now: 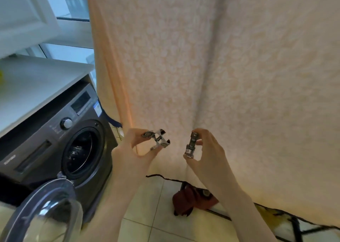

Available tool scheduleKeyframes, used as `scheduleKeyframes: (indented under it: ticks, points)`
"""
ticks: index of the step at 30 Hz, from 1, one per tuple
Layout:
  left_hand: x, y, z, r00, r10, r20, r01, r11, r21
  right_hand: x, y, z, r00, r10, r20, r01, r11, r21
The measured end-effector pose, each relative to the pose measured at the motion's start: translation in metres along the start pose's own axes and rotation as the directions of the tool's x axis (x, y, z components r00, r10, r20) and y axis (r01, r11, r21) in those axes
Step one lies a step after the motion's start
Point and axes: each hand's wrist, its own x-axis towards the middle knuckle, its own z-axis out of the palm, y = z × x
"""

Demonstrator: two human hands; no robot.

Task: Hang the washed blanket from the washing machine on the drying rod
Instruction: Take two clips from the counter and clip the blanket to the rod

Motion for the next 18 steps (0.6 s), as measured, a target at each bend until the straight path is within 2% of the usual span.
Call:
scheduleKeyframes:
  ticks: [10,14,18]
  points:
    - [0.090,0.062,-0.012,0.961,0.275,0.007,-0.275,0.961,0.007,0.088,-0.038,-0.070,0.963,-0.260,-0.069,0.229,0.927,-0.298]
    - [0.131,0.099,-0.028,0.916,0.400,-0.027,-0.398,0.916,0.048,0.127,-0.061,-0.091,0.922,-0.368,-0.116,0.286,0.854,-0.435]
    - [0.172,0.139,-0.041,0.844,0.534,-0.058,-0.530,0.845,0.075,0.168,-0.086,-0.116,0.894,-0.443,-0.068,0.340,0.768,-0.543]
